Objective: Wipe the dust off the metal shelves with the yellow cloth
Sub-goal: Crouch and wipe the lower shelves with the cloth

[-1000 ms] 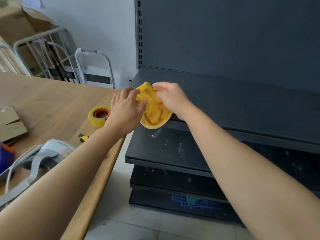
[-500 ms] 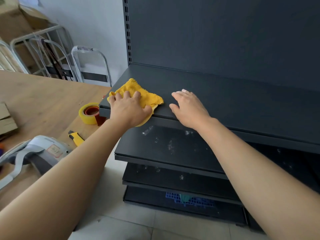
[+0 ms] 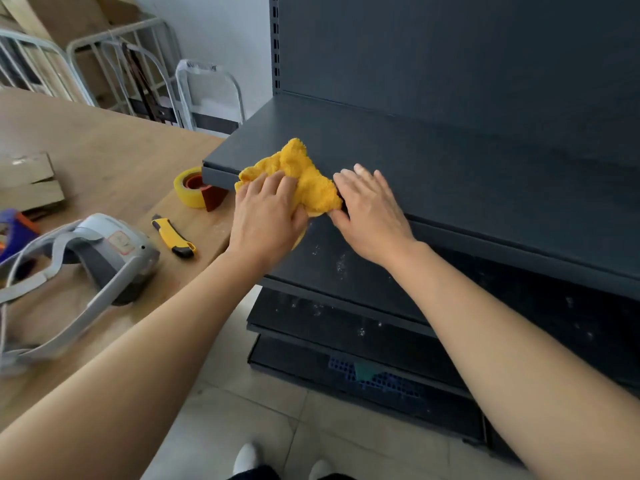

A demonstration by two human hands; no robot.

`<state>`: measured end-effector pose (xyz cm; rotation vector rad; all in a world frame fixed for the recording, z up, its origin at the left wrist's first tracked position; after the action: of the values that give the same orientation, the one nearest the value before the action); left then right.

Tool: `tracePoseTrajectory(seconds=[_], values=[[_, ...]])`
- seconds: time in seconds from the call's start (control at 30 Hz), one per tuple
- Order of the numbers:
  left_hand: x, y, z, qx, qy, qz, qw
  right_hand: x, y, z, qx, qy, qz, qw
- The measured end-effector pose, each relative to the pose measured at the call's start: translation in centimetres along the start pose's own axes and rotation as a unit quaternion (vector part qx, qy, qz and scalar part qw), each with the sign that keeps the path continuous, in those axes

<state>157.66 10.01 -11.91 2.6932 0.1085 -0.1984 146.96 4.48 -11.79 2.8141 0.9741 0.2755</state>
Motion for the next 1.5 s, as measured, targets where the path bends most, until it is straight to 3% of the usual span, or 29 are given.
tracePoseTrajectory(seconds=[0.13,0.3,0.47,0.6,0.87,1.07,1.37,1.5], values=[[0.5,-3.6,1.1,-0.020,-0.059,-0.037,0.997,1.5,-2.6,0.3,-0.037,-0.007,-0.046,0.998],[2.4,-6.0,4.3,0.016,-0.132,-0.056,0.990,2.7,-5.9,2.8,-0.071,-0.019,-0.085,0.994],[4.5,-7.0,8.8,0.084,-0.163,-0.105,0.977,0.3,-7.2,8.0,0.040,-0.062,-0.008,0.997],[5.5,-7.4,12.9,0.123,-0.196,-0.144,0.962,-2.7,-7.5,11.5,0.081,-0.077,0.073,0.991],[7.8,-4.3,17.6,0.086,-0.077,-0.217,0.969,-7.0,-7.0,16.9,0.132,-0.073,0.120,0.981],[6.8,-4.1,27.2,0.267,-0.069,-0.153,0.949,-9.4,-5.9,20.1,0.133,-0.075,0.113,0.982],[-3.3,-4.2,29.5,0.282,-0.084,-0.016,0.956,-12.4,-8.4,24.6,0.186,-0.072,0.133,0.971],[-5.5,-4.6,29.5,0.246,-0.079,0.027,0.966,-13.9,-8.8,25.3,0.193,-0.043,0.171,0.965]])
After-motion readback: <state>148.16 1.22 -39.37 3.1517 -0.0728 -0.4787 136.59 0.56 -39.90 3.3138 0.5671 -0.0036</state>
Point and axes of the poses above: each hand's wrist, its own y-axis towards the middle knuckle, its own z-axis out of the palm, x = y × z, the point moved 9 cm from there along y, towards the middle knuckle, and after that the axes turned 8 degrees about z, right-handed, at the moved point
